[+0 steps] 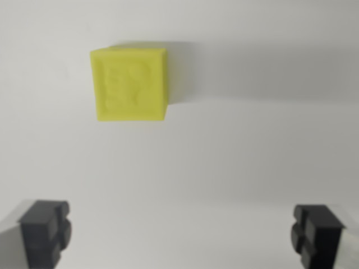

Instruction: Pick yellow cube

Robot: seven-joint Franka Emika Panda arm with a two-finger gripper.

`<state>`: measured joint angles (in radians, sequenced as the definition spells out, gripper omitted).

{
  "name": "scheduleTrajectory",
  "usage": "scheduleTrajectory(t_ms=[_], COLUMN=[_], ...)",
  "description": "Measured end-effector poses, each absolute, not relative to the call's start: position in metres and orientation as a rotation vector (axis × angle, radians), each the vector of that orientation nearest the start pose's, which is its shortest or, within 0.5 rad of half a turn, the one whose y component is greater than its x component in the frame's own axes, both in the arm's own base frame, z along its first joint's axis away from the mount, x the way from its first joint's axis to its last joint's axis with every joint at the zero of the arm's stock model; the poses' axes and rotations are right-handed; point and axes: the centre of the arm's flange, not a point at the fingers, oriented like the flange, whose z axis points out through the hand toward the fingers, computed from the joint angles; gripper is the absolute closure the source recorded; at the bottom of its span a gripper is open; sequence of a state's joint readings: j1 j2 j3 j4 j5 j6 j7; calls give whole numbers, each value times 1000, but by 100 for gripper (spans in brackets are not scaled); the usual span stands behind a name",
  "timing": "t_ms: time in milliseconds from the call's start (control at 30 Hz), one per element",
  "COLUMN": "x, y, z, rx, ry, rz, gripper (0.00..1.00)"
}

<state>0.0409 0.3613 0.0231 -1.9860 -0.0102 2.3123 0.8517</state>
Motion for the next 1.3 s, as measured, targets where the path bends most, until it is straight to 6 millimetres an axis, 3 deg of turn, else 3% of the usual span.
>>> scheduleTrajectory(t_ms=[1300], x=[622], y=[77], z=[181], rx=[-2931], ry=[1139], rz=[12], gripper=[0])
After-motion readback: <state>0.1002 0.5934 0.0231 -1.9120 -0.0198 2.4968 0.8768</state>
